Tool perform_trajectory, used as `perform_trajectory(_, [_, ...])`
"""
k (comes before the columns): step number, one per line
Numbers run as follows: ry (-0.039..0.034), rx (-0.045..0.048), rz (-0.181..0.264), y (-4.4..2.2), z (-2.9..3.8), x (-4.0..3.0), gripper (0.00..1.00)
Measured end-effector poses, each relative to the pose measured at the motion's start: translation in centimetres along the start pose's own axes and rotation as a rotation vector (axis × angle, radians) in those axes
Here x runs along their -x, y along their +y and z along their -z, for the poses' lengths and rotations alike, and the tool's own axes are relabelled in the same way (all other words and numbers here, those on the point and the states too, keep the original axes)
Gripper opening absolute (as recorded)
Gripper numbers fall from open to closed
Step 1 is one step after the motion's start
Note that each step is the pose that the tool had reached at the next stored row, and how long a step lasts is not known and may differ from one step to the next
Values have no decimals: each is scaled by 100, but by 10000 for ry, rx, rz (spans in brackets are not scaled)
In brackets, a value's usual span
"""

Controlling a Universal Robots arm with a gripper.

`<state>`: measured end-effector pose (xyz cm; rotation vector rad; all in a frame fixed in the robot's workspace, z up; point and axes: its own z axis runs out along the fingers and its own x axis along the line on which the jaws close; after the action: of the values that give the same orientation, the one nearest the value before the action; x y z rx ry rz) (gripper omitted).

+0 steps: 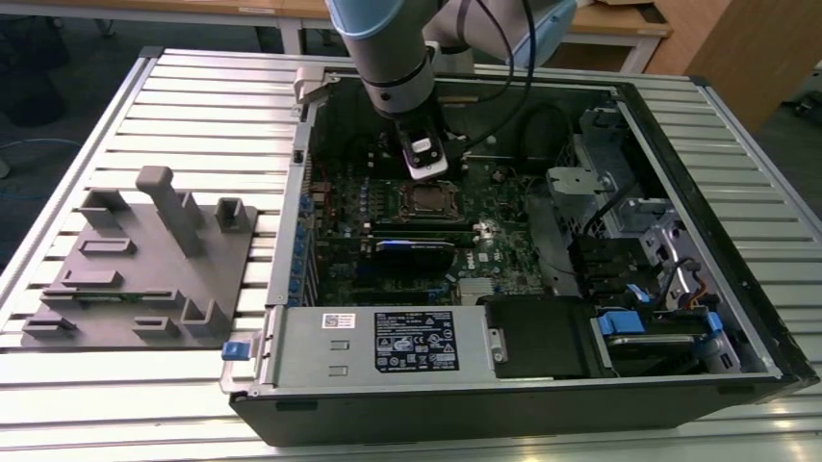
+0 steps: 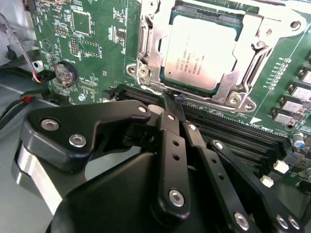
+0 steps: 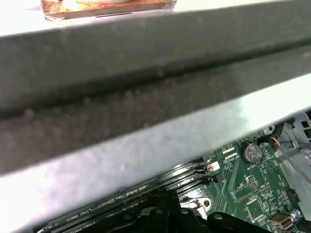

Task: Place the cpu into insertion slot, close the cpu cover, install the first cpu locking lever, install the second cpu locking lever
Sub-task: 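Install the first cpu locking lever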

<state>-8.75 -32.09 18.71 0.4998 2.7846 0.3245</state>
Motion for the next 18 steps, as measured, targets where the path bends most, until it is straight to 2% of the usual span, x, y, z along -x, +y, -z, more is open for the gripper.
perform_trajectory(13, [2,-8,2,45,161,42,10])
perform_trajectory(15, [-21,-67,23,48,165,44,10])
perform_trajectory(18, [-85,-261,87,47,167,43,10])
